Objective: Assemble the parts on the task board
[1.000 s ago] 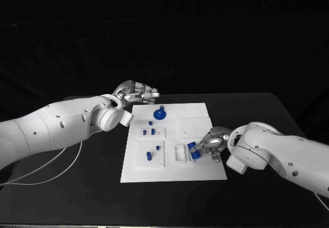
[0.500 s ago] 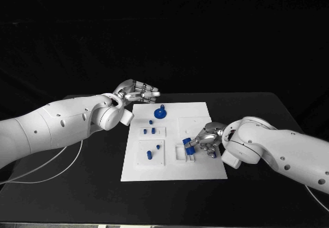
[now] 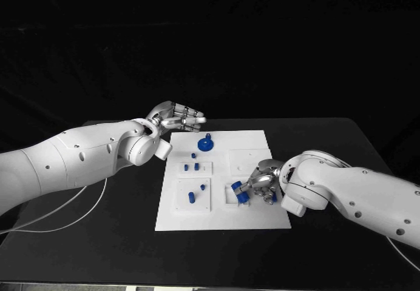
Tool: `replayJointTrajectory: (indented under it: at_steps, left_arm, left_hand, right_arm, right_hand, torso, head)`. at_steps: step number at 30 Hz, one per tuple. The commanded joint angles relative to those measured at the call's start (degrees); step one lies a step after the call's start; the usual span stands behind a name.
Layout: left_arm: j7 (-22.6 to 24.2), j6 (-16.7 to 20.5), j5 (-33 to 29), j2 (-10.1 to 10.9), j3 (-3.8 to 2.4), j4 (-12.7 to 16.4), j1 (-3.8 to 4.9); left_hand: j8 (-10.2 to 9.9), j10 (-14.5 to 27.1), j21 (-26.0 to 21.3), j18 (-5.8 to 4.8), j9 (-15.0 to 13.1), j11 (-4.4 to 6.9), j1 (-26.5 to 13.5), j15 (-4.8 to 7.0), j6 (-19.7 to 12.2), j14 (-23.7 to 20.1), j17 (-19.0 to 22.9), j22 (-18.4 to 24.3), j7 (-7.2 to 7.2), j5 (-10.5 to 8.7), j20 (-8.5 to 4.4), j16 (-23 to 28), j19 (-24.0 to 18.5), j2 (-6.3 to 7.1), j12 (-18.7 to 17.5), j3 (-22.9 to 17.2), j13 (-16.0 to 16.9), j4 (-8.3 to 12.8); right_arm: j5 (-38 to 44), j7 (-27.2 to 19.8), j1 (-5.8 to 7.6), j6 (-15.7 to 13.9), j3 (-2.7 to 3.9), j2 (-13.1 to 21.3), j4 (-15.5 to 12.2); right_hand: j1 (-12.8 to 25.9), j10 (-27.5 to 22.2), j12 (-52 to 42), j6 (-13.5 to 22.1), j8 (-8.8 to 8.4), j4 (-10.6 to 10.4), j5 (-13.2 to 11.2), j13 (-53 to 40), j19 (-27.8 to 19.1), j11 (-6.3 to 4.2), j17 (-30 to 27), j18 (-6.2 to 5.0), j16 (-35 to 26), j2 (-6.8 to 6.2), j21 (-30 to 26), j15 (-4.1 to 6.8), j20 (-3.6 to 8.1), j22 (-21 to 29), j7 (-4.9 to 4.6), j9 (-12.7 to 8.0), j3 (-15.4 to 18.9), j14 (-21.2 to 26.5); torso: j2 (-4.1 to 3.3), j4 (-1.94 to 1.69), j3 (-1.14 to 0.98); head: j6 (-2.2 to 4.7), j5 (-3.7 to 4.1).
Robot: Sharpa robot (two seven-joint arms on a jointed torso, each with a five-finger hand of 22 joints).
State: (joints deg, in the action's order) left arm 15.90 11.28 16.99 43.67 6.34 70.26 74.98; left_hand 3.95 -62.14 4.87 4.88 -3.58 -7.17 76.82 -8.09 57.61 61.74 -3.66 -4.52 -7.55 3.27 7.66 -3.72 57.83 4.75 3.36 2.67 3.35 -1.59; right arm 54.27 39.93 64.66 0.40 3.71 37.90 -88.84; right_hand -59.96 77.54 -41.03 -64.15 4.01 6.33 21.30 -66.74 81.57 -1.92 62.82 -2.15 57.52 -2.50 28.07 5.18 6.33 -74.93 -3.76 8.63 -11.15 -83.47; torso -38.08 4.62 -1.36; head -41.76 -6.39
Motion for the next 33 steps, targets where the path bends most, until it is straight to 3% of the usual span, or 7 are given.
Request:
replayJointTrajectory:
  at_steps: [1,7,12,15,18,21,33]
  left_arm:
    - [0.19,-0.68,-0.20,-0.09,-0.05,0.18,0.06]
    - [0.19,-0.72,-0.19,-0.11,-0.05,0.21,0.07]
    - [0.16,-0.70,-0.19,-0.09,-0.05,0.23,0.08]
    - [0.12,-0.68,-0.19,-0.09,-0.05,0.24,0.09]
    - [0.07,-0.69,-0.19,-0.10,-0.05,0.24,0.09]
    - [0.02,-0.70,-0.19,-0.10,-0.05,0.24,0.09]
    - [-0.12,-0.70,-0.16,-0.05,-0.05,0.21,0.09]
  left_hand:
    - [0.29,-0.01,0.34,-0.85,-0.04,-0.07,-0.08,-0.48,-0.39,-0.06,-0.05,0.00,0.03,0.23,0.13,0.19,-0.28,-0.39,0.04,-0.14,0.08,0.03]
    - [0.30,0.00,0.35,-0.78,-0.04,-0.08,-0.14,-0.48,-0.39,-0.08,-0.06,0.00,0.02,0.22,0.18,0.17,-0.30,-0.30,0.04,-0.16,0.08,-0.14]
    - [0.31,-0.01,0.37,-0.77,-0.04,-0.10,-0.14,-0.45,-0.39,0.01,-0.06,0.00,-0.01,0.22,0.17,0.17,-0.27,-0.32,0.05,-0.19,0.08,-0.21]
    - [0.31,-0.02,0.37,-0.77,-0.04,-0.10,-0.17,-0.46,-0.38,-0.01,-0.06,0.00,-0.02,0.23,0.16,0.18,-0.27,-0.35,0.04,-0.21,0.08,-0.27]
    - [0.31,-0.02,0.37,-0.77,-0.04,-0.10,-0.17,-0.46,-0.38,-0.01,-0.06,0.00,-0.02,0.23,0.16,0.18,-0.27,-0.35,0.04,-0.21,0.08,-0.27]
    - [0.31,-0.02,0.37,-0.77,-0.04,-0.10,-0.17,-0.46,-0.38,-0.01,-0.06,0.00,-0.02,0.23,0.16,0.18,-0.27,-0.35,0.04,-0.21,0.08,-0.27]
    - [0.31,-0.02,0.37,-0.77,-0.04,-0.10,-0.17,-0.46,-0.38,-0.01,-0.06,0.00,-0.02,0.23,0.16,0.18,-0.27,-0.35,0.04,-0.21,0.08,-0.27]
  right_arm:
    - [2.57,1.68,-0.21,2.59,-0.41,-0.68,0.33]
    - [3.91,1.71,-0.20,2.35,-0.61,-1.43,1.03]
    - [4.52,1.68,-0.20,2.48,-0.66,-1.70,1.09]
    - [4.96,1.63,-0.20,2.77,-0.67,-1.80,0.95]
    - [5.51,1.56,-0.20,2.87,-0.68,-1.83,0.64]
    - [6.23,1.48,-0.21,2.84,-0.68,-1.71,0.12]
    - [8.27,1.23,-0.21,2.49,-0.68,-1.06,-1.66]
  right_hand:
    - [0.11,-0.49,0.40,-0.20,-0.40,-0.14,-0.16,0.11,-0.47,0.11,-0.08,-0.71,-0.15,0.46,-0.46,0.12,0.01,-3.28,-0.15,-0.10,0.15,-0.01]
    - [0.49,-0.51,0.36,-0.13,-0.38,-1.20,-1.73,0.17,-0.40,0.16,-0.09,-0.74,-0.27,0.57,-0.63,0.08,-0.03,-3.26,-0.16,-0.10,0.55,-0.05]
    - [0.34,-0.46,0.30,-0.09,-0.37,-3.90,-7.18,0.29,-0.29,0.29,0.00,-0.78,-0.30,0.10,-0.70,0.00,-0.12,-3.29,-0.22,0.14,1.60,-0.09]
    - [0.22,-0.56,0.56,-0.02,-0.34,-7.14,-10.52,0.54,-0.36,0.36,-0.16,-0.81,-0.60,-1.28,-1.13,-0.05,-0.18,-3.23,-0.20,0.43,1.52,-0.03]
    - [-0.21,-0.59,0.53,-0.03,-0.41,-10.23,-11.59,0.70,-0.32,0.35,-0.14,-0.83,-0.70,-2.49,-1.42,-0.01,-0.20,-3.21,-0.18,0.81,0.91,-0.04]
    - [-0.13,-0.58,0.46,-0.30,-0.38,-11.44,-12.23,0.74,-0.26,0.36,-0.12,-0.80,-0.73,-2.92,-1.45,-0.03,-0.16,-3.23,-0.05,1.02,0.79,-0.05]
    - [0.22,-0.48,0.52,-2.28,-0.32,-12.39,-12.68,0.93,-0.15,0.03,-0.04,-0.68,-0.72,-2.55,-1.34,0.16,0.01,-3.27,0.49,1.48,0.79,-0.08]
  torso:
    - [-0.04,0.01,-0.05]
    - [-0.03,0.03,-0.06]
    - [-0.02,0.07,-0.05]
    - [-0.02,0.05,-0.04]
    - [-0.01,0.05,-0.04]
    - [-0.04,0.00,-0.06]
    - [-0.02,0.06,-0.05]
  head:
    - [-0.04,-0.04]
    - [-0.13,-0.14]
    - [-0.19,-0.22]
    - [-0.22,-0.30]
    - [-0.25,-0.34]
    - [-0.27,-0.47]
    - [-0.49,-0.81]
